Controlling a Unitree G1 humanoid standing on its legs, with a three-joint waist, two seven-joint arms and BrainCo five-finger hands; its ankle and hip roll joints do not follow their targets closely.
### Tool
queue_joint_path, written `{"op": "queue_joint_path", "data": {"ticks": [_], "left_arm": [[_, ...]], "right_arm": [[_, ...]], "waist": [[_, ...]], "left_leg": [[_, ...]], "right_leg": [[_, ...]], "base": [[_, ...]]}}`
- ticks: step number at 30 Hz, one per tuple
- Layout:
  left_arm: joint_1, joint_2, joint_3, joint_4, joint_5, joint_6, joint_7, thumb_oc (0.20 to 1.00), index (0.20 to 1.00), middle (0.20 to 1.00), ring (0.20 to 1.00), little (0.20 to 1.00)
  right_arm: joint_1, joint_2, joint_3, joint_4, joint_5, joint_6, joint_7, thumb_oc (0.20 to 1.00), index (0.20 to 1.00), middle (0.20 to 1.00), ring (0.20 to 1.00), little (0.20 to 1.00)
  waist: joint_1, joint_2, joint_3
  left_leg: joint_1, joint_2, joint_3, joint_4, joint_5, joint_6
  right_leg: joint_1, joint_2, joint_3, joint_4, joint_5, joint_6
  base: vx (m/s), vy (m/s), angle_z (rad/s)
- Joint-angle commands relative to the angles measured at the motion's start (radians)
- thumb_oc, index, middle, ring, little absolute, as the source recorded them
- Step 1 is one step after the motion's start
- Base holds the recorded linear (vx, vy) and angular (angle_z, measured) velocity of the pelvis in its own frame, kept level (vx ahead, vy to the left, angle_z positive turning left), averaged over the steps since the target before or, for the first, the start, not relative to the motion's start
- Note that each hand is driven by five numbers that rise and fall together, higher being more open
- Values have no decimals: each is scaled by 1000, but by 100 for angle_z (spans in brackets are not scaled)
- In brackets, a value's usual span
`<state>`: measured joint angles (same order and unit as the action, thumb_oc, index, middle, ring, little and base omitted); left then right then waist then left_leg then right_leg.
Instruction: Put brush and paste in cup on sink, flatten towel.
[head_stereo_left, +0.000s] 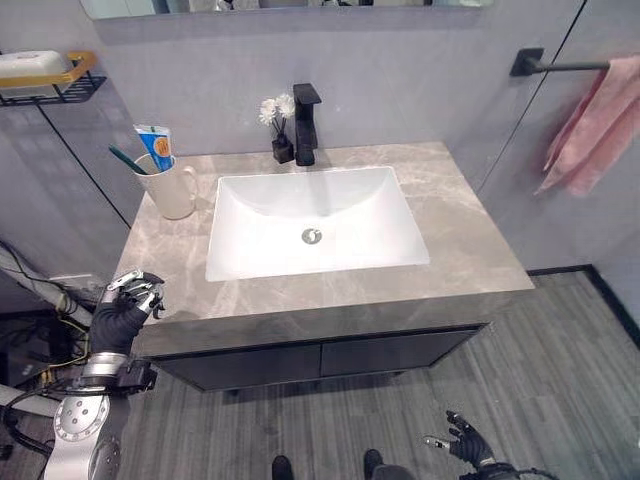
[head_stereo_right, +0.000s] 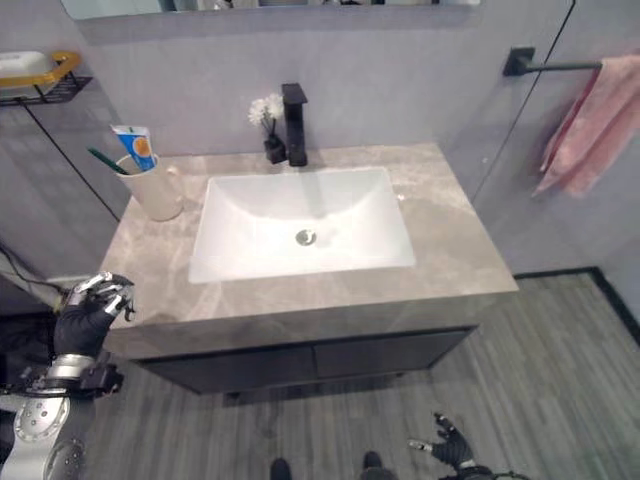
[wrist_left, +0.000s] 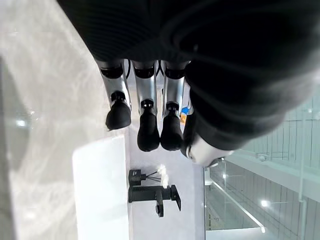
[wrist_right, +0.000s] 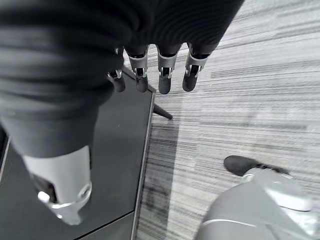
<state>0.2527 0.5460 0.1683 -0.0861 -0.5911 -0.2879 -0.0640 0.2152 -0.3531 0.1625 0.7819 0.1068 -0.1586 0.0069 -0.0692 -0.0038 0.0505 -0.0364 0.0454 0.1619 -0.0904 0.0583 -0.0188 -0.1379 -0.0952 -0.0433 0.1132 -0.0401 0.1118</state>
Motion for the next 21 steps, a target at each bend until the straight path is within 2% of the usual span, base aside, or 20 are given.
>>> {"op": "queue_joint_path", "data": {"ticks": [1, 4, 5, 6, 7, 8, 9, 10, 11, 12, 13, 14, 16, 17, 18, 19, 21], "left_arm": [[-79, -1, 9, -73, -25, -53, 3, 200, 200, 200, 200, 200], [-77, -20, -4, -83, -43, -53, -9, 200, 200, 200, 200, 200], [-78, -23, -10, -79, -52, -54, -14, 200, 200, 200, 200, 200], [-82, -30, -20, -70, -62, -56, -19, 200, 200, 200, 200, 200], [-83, -30, -20, -70, -62, -57, -19, 200, 200, 200, 200, 200], [-103, -34, -40, -68, -71, -59, -14, 200, 200, 200, 200, 200], [-106, -34, -41, -66, -71, -59, -14, 200, 200, 200, 200, 200], [-117, -37, -53, -68, -69, -61, -10, 200, 200, 200, 200, 200], [-124, -34, -54, -68, -74, -61, -12, 200, 200, 200, 200, 200], [-127, -27, -54, -64, -80, -57, -16, 200, 200, 200, 200, 200], [-127, -27, -55, -64, -80, -57, -17, 200, 200, 200, 200, 200], [-122, -24, -51, -60, -76, -63, 7, 200, 200, 200, 200, 200], [-125, -25, -51, -55, -74, -70, 18, 200, 200, 200, 200, 200], [-124, -23, -47, -52, -70, -73, 21, 200, 200, 200, 200, 200], [-124, -24, -47, -52, -70, -74, 21, 200, 200, 200, 200, 200], [-116, -20, -43, -46, -73, -71, 4, 200, 200, 200, 200, 200], [-116, -5, -42, -46, -68, -72, 0, 200, 200, 200, 200, 200]], "right_arm": [[-36, -7, -5, -16, 32, -46, -1, 1000, 1000, 1000, 1000, 1000], [-54, -16, -1, 13, 30, -46, -9, 1000, 1000, 1000, 1000, 1000], [-56, -24, 0, 13, 30, -45, -10, 1000, 1000, 1000, 1000, 1000], [-55, -49, -6, -2, 33, -49, -8, 1000, 1000, 1000, 1000, 1000], [-56, -50, -7, -2, 33, -48, -8, 1000, 1000, 1000, 1000, 1000], [-60, -67, -7, -7, 33, -51, -16, 1000, 1000, 1000, 1000, 1000], [-61, -67, -9, -7, 33, -51, -16, 1000, 1000, 1000, 1000, 1000], [-63, -72, -14, -10, 32, -51, -26, 1000, 1000, 1000, 1000, 1000], [-62, -75, -20, -12, 33, -51, -33, 1000, 1000, 1000, 1000, 1000], [-47, -75, -37, -17, 36, -52, -46, 1000, 1000, 1000, 1000, 1000], [-46, -74, -37, -18, 35, -52, -46, 1000, 1000, 1000, 1000, 1000], [-41, -78, -37, 2, 17, -56, -64, 1000, 1000, 1000, 1000, 1000], [-34, -84, -35, 15, 4, -55, -72, 1000, 1000, 1000, 1000, 1000], [-35, -89, -33, 19, -2, -55, -72, 1000, 1000, 1000, 1000, 1000], [-35, -89, -33, 19, -2, -55, -72, 1000, 1000, 1000, 1000, 1000], [-24, -88, -45, 40, -19, -48, -62, 1000, 1000, 1000, 1000, 1000], [-26, -87, -56, 42, -33, -45, -67, 1000, 1000, 1000, 1000, 1000]], "waist": [[-5, -2, 56], [-2, 4, 50], [-5, 5, 51], [-8, 0, 70], [-9, 2, 70], [-5, -3, 95], [-7, -1, 95], [-3, -2, 107], [-8, -2, 108], [-11, -11, 96], [-9, -13, 96], [-1, -6, 95], [-6, 6, 96], [-3, 13, 96], [-3, 13, 98], [-15, 32, 76], [-18, 35, 68]], "left_leg": [[53, -77, -30, 90, -129, 39], [57, -77, -25, 99, -144, 37], [53, -78, -25, 138, -157, 35], [-6, -78, -17, 312, -180, 12], [-14, -75, -18, 326, -187, 11], [-67, -68, -31, 440, -147, -28], [-74, -65, -35, 451, -152, -29], [-102, -51, -41, 482, -118, -47], [-120, -23, -26, 470, -110, -50], [-132, 40, -8, 378, -111, -38], [-127, 39, -7, 373, -110, -38], [-140, 111, -78, 258, -16, -60], [-132, 161, -107, 188, 51, -84], [-122, 167, -137, 166, 62, -90], [-118, 167, -136, 162, 63, -91], [-64, 148, -118, 132, 21, -93], [-47, 118, -112, 139, -3, -82]], "right_leg": [[3, 52, -60, -20, 34, -4], [24, 58, -60, -34, 35, -12], [31, 61, -55, -39, 31, -18], [55, 55, -58, -40, 15, -36], [53, 57, -60, -39, 14, -37], [69, 51, -64, -34, 6, -50], [68, 53, -67, -33, 6, -51], [74, 50, -69, -32, 3, -54], [79, 44, -77, -36, 2, -53], [98, 29, -79, -51, -8, -47], [100, 27, -78, -52, -9, -46], [101, 22, -58, -36, -25, -33], [104, 17, -39, -23, -37, -25], [107, 14, -24, -18, -39, -18], [109, 14, -24, -18, -39, -18], [130, -8, -8, -17, -41, 2], [144, -36, 7, -23, -26, 17]], "base": [[78, -77, -4], [75, -83, 18], [124, -136, 4], [119, -138, -1], [92, -129, 5], [6, -45, 8], [8, -57, 11], [-4, -17, 15], [95, 31, 16], [104, 46, 16], [231, 170, 20], [187, 177, 11], [196, 221, -9], [109, 142, -30], [246, 292, -62], [244, 303, -71], [202, 289, -56]]}}
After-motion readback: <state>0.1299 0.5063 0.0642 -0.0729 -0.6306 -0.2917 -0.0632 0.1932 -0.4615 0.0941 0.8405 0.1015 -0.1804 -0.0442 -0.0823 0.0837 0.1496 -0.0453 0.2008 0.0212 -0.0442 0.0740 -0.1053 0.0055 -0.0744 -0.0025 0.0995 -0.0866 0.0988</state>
